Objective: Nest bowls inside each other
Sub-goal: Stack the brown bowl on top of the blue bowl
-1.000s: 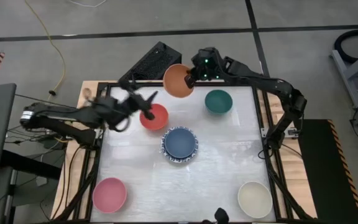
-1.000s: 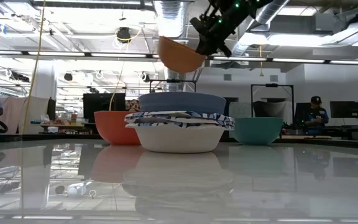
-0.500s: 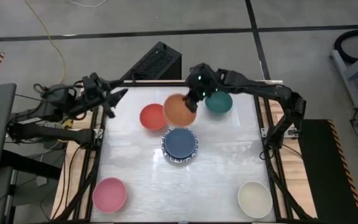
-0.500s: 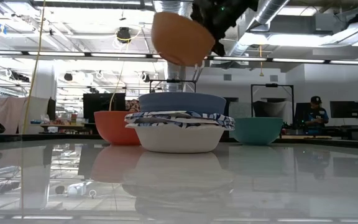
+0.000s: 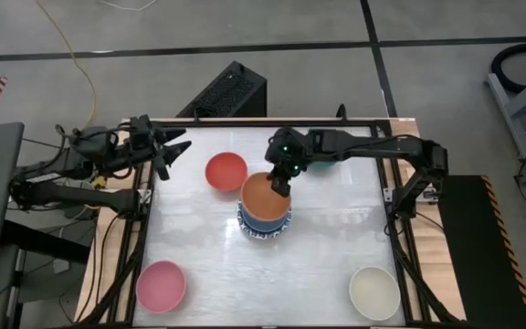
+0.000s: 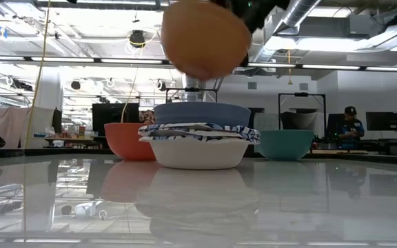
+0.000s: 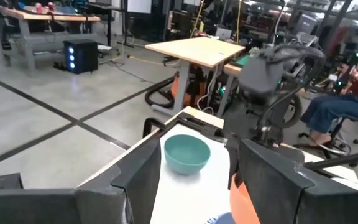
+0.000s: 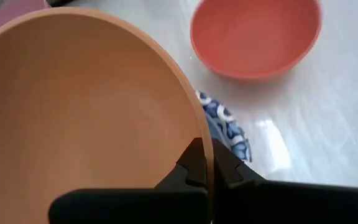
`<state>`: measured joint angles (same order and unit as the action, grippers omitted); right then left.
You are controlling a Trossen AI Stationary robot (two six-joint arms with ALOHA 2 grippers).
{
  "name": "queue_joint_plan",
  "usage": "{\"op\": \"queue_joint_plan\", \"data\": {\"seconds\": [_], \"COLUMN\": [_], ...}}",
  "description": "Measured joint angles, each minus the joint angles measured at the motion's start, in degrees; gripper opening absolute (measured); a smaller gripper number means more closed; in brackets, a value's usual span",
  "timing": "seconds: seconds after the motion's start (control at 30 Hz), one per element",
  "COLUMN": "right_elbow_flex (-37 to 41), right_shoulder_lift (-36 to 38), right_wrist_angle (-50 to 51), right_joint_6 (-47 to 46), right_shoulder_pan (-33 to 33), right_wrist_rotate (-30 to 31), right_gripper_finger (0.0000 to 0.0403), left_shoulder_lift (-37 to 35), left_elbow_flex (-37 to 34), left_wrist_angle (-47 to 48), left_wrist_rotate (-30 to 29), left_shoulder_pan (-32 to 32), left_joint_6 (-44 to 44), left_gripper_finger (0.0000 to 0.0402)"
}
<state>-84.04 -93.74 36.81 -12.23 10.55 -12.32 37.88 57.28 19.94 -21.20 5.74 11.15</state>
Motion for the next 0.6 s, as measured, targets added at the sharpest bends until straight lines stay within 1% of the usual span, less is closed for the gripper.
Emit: {"op": "queue_joint_plan", "data": {"seconds": [0.2,0.43,0.6], "right_elbow_flex": [6.6,10.6,11.0], "right_shoulder_lift": [-0.1,-0.1,-0.3], "right_wrist_angle": [-8.5,-9.2,-9.3], "right_joint_6": [-2.8,-2.9,-2.3], "right_shoulder_pan": [0.0,0.5,0.4], "right_wrist_rotate": [-0.9,0.8,1.9], "right_gripper_finger": [0.0006,0.0006,0.0006], "left_shoulder_lift": [0.4,0.4,0.4], "left_elbow_flex": [0.0,0.0,0.0], "left_wrist_angle": [0.6,1.8,2.2], "left_wrist_rotate": [1.0,1.0,0.9], "left_shoulder_pan": [0.0,0.0,0.0], "left_joint_6": [0.1,1.7,2.1], "left_gripper_finger": [0.0203,0.0203,0.0203]}}
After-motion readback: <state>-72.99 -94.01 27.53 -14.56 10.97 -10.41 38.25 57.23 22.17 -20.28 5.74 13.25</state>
